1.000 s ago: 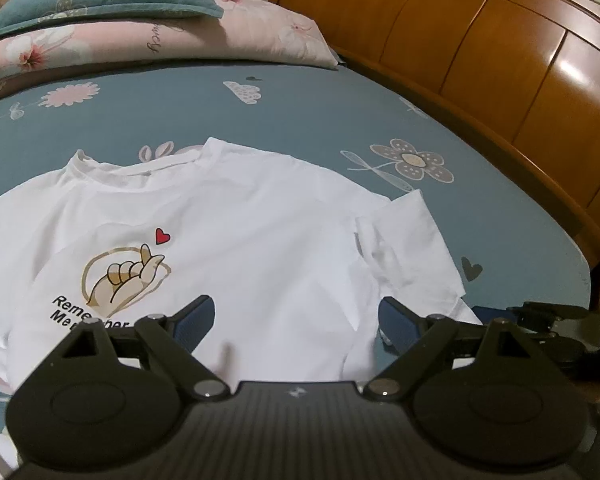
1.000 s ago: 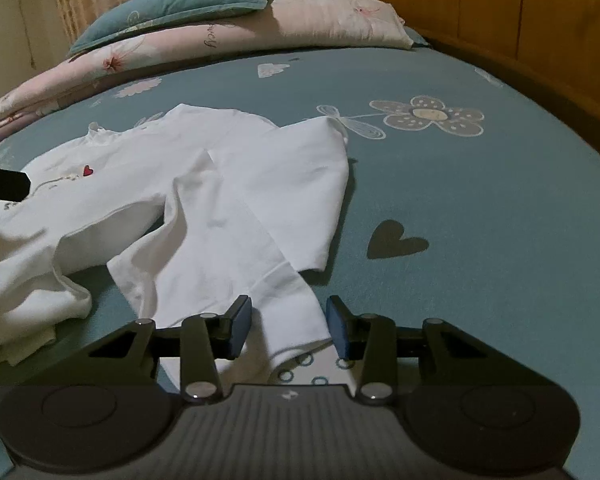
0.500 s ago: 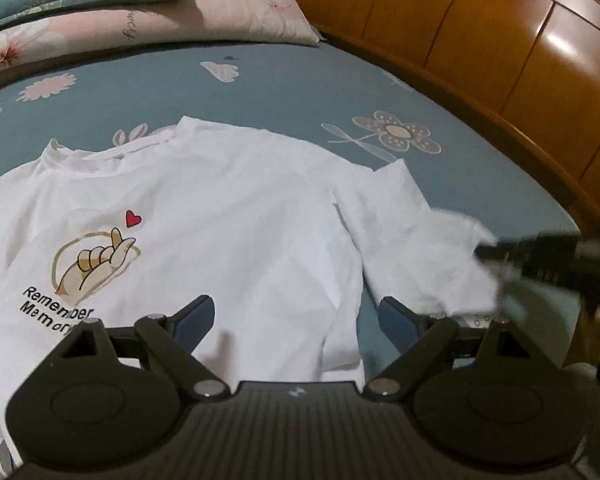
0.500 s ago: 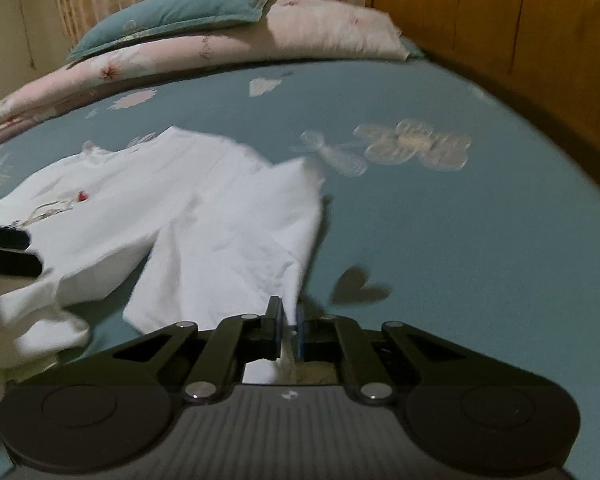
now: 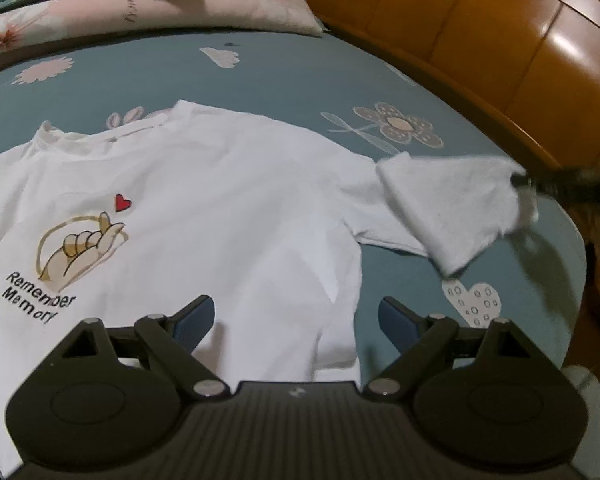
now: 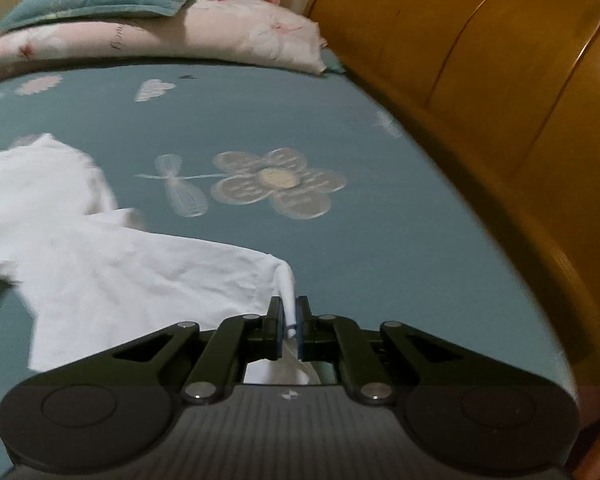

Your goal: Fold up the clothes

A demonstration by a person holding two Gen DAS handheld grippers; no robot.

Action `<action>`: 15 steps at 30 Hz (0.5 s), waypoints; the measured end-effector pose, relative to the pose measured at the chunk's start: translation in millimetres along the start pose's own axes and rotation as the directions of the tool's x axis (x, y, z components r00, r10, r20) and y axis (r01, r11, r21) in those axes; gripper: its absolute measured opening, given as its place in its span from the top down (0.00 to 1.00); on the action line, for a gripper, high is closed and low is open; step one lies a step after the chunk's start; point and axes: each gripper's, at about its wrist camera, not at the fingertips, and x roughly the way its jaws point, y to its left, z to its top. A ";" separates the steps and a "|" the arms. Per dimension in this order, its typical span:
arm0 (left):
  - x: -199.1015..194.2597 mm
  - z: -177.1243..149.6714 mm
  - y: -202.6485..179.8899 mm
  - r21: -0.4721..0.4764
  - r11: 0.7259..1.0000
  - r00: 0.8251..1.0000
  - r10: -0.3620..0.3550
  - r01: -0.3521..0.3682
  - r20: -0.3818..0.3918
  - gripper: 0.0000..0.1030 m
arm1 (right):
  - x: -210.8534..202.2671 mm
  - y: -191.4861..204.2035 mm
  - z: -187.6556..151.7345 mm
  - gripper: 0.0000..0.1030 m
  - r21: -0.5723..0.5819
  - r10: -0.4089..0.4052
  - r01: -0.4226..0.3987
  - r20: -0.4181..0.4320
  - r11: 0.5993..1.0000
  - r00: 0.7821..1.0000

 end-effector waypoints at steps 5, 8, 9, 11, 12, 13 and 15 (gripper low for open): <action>5.7 0.2 1.6 -0.003 1.000 1.000 0.015 -0.015 -0.006 0.14 | 14.9 -50.7 15.2 0.94 0.005 -0.170 0.170 -0.028 0.985 0.985; 7.9 -0.5 3.7 -0.005 0.999 0.999 0.033 -0.033 -0.014 0.14 | 26.7 -80.2 20.0 0.94 0.052 -0.238 0.241 -0.053 0.969 0.970; 7.3 0.1 5.1 -0.008 0.999 0.999 0.034 -0.034 -0.012 0.14 | 30.0 -86.8 22.0 0.94 0.055 -0.252 0.255 -0.060 0.965 0.966; 5.5 1.8 8.4 -0.017 0.999 0.999 0.032 -0.032 -0.003 0.14 | 34.3 -93.6 23.6 0.94 0.033 -0.282 0.285 -0.073 0.958 0.957; 5.0 2.4 10.6 -0.024 0.999 0.999 0.032 -0.032 0.001 0.13 | 34.9 -94.7 22.9 0.94 0.026 -0.290 0.293 -0.079 0.956 0.954; 5.5 2.7 12.9 -0.029 0.999 0.999 0.033 -0.033 -0.001 0.13 | 35.4 -95.7 21.8 0.94 0.023 -0.281 0.284 -0.087 0.958 0.956; 6.7 2.8 15.4 -0.033 0.998 0.999 0.047 -0.047 -0.008 0.13 | 34.5 -94.5 18.2 0.94 0.017 -0.282 0.285 -0.098 0.958 0.954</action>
